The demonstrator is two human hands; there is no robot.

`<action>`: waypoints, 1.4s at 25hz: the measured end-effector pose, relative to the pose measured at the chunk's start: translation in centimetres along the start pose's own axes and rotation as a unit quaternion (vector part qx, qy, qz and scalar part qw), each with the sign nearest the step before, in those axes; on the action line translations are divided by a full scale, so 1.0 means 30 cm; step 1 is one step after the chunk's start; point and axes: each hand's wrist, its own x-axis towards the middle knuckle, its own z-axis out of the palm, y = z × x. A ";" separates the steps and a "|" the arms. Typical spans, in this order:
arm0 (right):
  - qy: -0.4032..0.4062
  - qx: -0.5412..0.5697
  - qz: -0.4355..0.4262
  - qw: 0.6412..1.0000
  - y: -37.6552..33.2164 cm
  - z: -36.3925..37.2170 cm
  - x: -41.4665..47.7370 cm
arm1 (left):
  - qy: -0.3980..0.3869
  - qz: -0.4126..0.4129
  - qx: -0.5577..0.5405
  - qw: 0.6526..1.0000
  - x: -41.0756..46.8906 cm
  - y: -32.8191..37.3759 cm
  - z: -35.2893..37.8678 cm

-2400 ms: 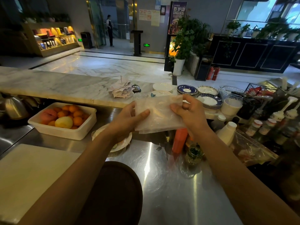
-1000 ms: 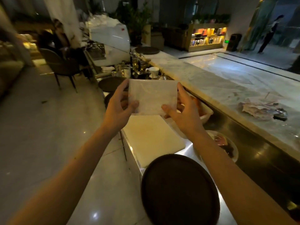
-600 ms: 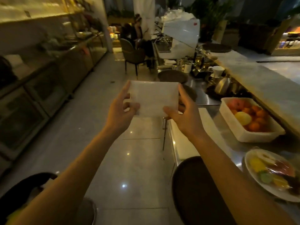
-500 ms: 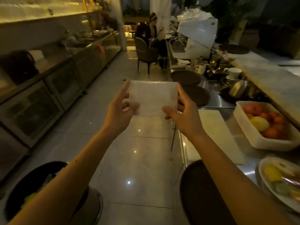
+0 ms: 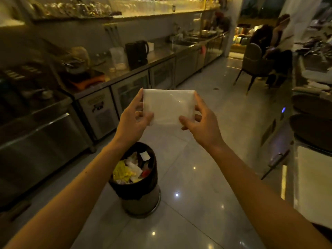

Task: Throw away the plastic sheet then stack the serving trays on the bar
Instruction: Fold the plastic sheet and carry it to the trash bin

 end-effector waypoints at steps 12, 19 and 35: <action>-0.122 0.029 0.008 0.992 -0.097 0.719 0.135 | 0.077 -0.080 0.029 0.993 -0.072 -0.388 -0.616; -0.140 0.028 0.009 0.990 -0.021 0.870 0.277 | 0.084 -0.105 0.055 0.989 0.033 -0.529 -0.670; -0.228 -0.001 0.034 0.973 0.467 0.989 0.746 | 0.085 -0.219 0.135 0.963 0.441 -0.899 -0.449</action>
